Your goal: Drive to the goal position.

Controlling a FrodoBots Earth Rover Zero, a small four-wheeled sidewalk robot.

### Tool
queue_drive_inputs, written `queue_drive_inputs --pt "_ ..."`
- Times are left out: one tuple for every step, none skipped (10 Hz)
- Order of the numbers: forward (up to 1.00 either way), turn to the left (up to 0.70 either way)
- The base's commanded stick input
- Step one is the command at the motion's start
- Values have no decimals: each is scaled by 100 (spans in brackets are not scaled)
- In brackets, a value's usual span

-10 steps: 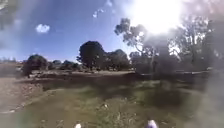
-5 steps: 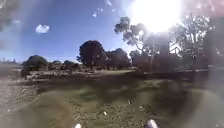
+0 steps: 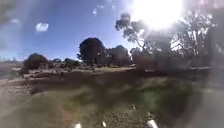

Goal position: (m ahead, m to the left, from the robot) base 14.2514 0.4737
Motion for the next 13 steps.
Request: queue_drive_inputs --pt "70 0" --pt "70 0" --pt "70 0" --pt "70 0" --pt "70 0" --pt "70 0" --pt "70 0" --pt "70 0" --pt "70 0" --pt "70 0" --pt "70 0" --pt "70 0" --pt "70 0"
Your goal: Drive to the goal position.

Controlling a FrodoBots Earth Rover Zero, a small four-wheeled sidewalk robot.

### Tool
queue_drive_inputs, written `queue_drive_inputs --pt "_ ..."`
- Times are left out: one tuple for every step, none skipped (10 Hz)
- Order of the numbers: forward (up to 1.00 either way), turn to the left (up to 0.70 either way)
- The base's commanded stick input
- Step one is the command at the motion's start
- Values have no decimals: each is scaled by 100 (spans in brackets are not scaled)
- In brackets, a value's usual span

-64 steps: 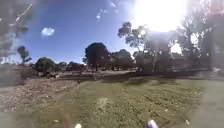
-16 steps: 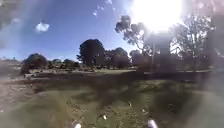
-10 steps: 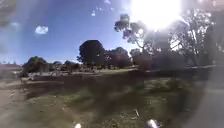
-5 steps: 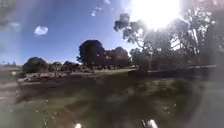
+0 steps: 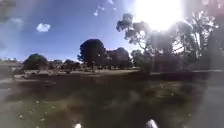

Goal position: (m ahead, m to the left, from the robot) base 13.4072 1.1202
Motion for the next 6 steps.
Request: queue_drive_inputs --pt "70 0" --pt "70 0" --pt "70 0" --pt "70 0" --pt "70 0" --pt "70 0"
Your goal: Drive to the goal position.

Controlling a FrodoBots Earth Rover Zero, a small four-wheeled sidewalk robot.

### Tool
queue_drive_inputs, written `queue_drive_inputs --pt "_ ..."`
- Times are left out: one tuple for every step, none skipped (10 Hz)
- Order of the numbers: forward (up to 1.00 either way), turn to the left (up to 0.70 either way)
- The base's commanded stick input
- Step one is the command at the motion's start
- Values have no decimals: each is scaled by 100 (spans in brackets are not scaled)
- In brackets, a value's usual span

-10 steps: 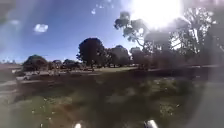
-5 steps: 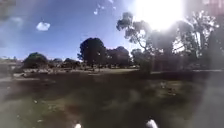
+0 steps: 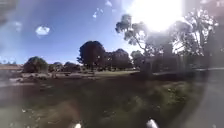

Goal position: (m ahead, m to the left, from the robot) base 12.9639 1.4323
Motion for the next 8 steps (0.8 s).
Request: queue_drive_inputs --pt "70 0" --pt "70 0" --pt "70 0" --pt "70 0" --pt "70 0" --pt "70 0" --pt "70 0" --pt "70 0"
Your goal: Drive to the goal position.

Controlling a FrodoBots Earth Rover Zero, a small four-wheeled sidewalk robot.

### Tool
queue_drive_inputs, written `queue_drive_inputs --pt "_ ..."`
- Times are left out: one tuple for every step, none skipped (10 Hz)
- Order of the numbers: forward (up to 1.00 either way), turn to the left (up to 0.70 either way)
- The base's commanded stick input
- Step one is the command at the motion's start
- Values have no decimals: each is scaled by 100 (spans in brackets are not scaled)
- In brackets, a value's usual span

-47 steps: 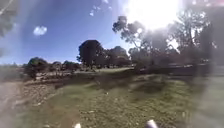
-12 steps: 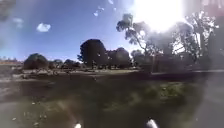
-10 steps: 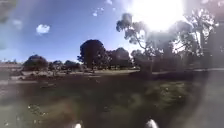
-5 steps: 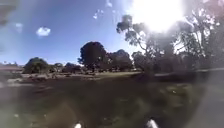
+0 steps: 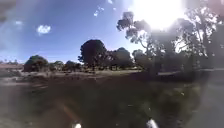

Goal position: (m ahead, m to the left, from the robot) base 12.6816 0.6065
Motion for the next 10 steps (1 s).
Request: queue_drive_inputs --pt "70 0" --pt "70 0" --pt "70 0" --pt "70 0" --pt "70 0" --pt "70 0" --pt "70 0" --pt "70 0" --pt "70 0" --pt "70 0"
